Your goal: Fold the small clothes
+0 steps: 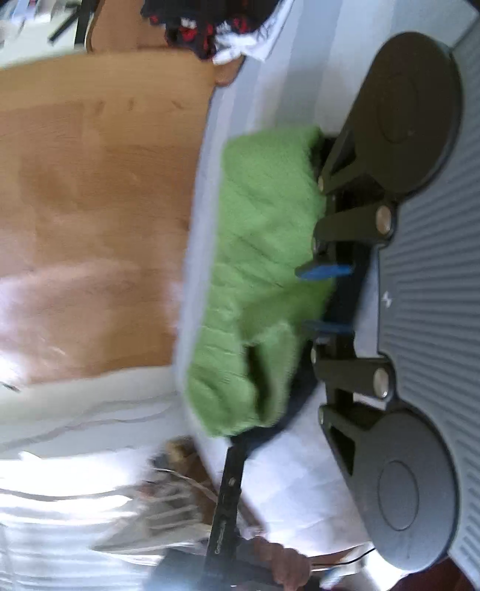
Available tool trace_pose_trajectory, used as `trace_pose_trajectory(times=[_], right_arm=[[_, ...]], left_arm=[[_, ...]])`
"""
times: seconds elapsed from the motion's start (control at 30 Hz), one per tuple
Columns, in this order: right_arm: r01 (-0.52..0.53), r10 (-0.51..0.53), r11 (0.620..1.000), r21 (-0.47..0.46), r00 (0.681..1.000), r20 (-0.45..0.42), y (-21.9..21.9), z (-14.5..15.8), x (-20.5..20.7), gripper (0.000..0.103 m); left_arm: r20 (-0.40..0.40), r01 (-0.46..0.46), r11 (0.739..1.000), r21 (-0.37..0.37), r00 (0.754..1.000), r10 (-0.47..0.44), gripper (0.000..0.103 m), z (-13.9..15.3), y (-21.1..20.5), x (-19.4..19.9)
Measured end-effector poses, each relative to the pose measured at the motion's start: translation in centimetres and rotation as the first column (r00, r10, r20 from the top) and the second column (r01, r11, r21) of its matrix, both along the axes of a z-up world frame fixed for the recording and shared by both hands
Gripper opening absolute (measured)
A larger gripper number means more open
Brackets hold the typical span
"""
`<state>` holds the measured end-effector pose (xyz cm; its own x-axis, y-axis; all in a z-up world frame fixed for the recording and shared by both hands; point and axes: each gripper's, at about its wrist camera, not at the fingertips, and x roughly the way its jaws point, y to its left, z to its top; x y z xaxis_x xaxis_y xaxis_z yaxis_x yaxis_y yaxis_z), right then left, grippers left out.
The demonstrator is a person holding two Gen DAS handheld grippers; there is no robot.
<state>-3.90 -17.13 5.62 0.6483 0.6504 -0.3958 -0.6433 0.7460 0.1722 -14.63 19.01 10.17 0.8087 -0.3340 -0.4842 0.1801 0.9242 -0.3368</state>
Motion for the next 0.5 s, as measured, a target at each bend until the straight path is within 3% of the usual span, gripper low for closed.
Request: trace_pose_trajectory(times=[0.1, 0.2, 0.27, 0.33, 0.4, 0.5], right_arm=[[0.045, -0.042, 0.995, 0.092, 0.998, -0.038, 0.4, 0.4, 1.4, 0.032], [0.037, -0.029, 0.991, 0.126, 0.998, -0.063, 2.9, -0.3, 2.8, 0.031], [0.021, -0.009, 0.993, 0.113, 0.994, -0.11, 4.3, -1.2, 3.6, 0.029], [-0.009, 0.015, 0.999, 0.03, 0.983, -0.182, 5.7, -2.8, 3.7, 0.028], [-0.028, 0.029, 1.0, 0.01, 0.99, -0.135, 5.7, -3.5, 2.5, 0.028], [-0.021, 0.031, 0.998, 0.058, 0.984, -0.177, 4.4, -3.4, 2.1, 0.027]], left_arm=[[-0.05, -0.137, 0.989, -0.058, 0.99, 0.134, 0.055, 0.6, 2.8, 2.2], [-0.157, -0.229, 0.964, -0.132, 0.965, 0.208, 0.046, -0.8, 4.3, 5.1], [-0.185, -0.242, 0.961, -0.136, 0.959, 0.215, 0.01, -1.6, 4.1, 6.3], [-0.204, -0.258, 0.963, -0.072, 0.949, 0.239, 0.009, -2.2, 3.4, 6.7], [-0.201, -0.257, 0.966, -0.022, 0.948, 0.247, 0.009, -2.6, 3.5, 6.1], [-0.212, -0.254, 0.966, -0.044, 0.948, 0.239, 0.01, -3.1, 4.6, 5.7]])
